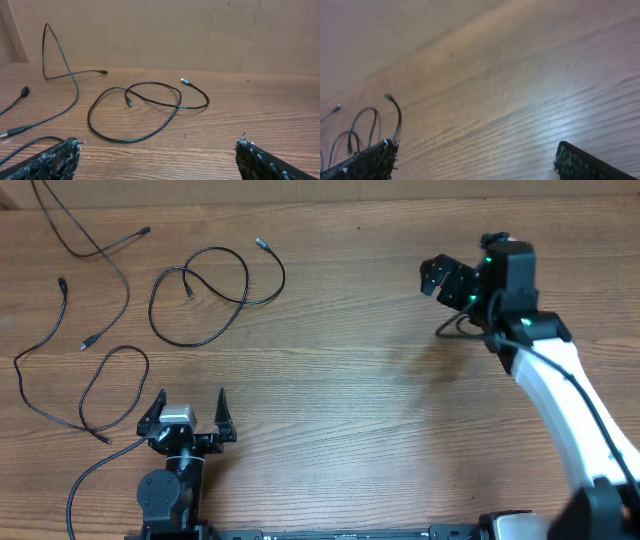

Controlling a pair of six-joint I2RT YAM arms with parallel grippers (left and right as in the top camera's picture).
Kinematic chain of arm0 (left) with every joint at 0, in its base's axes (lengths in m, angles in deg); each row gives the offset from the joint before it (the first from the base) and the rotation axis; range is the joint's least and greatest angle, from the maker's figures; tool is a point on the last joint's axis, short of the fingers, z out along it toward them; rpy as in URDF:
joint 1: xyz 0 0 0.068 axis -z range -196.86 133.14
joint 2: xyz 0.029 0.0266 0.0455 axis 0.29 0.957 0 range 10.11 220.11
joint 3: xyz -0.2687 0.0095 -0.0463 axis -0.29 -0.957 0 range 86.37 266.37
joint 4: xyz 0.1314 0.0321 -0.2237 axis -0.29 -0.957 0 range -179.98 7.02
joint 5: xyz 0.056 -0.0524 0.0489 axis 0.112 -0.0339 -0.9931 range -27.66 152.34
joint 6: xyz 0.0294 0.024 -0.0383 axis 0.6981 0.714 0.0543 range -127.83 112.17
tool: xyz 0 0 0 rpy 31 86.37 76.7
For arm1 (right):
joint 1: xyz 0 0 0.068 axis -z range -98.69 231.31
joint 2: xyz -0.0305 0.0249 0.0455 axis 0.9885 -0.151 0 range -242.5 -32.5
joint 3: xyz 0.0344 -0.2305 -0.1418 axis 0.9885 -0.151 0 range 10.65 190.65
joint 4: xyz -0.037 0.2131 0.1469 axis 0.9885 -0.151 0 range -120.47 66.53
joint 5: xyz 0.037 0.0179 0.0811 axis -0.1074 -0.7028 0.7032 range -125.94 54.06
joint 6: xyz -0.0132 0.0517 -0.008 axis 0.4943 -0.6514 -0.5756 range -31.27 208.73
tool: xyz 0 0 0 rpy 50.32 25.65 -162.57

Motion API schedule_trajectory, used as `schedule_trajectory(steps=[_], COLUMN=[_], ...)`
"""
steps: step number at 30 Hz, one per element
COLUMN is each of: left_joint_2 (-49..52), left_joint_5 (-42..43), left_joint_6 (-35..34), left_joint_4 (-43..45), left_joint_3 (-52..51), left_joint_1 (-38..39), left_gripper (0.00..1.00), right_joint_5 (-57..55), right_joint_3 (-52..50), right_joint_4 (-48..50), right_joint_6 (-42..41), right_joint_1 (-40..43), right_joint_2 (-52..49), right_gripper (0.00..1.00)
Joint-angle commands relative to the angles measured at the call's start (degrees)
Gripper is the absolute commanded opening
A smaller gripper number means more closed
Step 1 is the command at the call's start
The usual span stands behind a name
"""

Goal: Untangle cables

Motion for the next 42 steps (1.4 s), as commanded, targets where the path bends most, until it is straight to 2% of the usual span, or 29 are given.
schedule_trajectory(steps=[1,6,10,13,18,30,36,42], left_joint_2=[-0.6,-0.6,-0.6,-0.6,-0.6,-0.6,-0.6,-0.6], left_joint_5=[-0.5,-0.5,-0.5,-0.5,-0.5,-0.5,-0.5,-0.5], left_joint_6=[-0.5,-0.5,-0.5,-0.5,-0.5,-0.5,-0.5,-0.5], left_joint_4=[-0.1,-0.1,-0.1,-0.1,-0.1,-0.1,-0.1,-0.1], left_joint_3=[-0.3,-0.3,-0.3,-0.3,-0.3,-0.3,-0.3,-0.3], left_joint_1=[-0.3,-0.3,-0.3,-0.3,-0.3,-0.3,-0.3,-0.3], left_gripper=[0.99,1.0,1.0,1.0,0.99,1.0,1.0,1.0], right_joint_5=[-8.4,-15.0,-13.9,-13.9,-13.5,-11.3,-4.0,-2.7], right_joint_3=[-5.2,-17.6,-28.5,-34.6,-43.5,-50.4,-55.3,-61.1], right_joint_4=[1.0,9.6,19.9,23.8,27.5,19.7,19.6,19.6], right_joint_6=[3.4,4.4,13.2,16.7,17.2,18.0,18.4,18.4], right_joint_1=[-0.1,-0.2,-0.8,-1.0,-1.0,-0.3,6.2,9.9], right_joint_2=[8.9,22.2,34.5,41.9,51.9,64.4,73.1,81.2], right_gripper=[1.0,1.0,1.0,1.0,1.0,1.0,1.0,1.0])
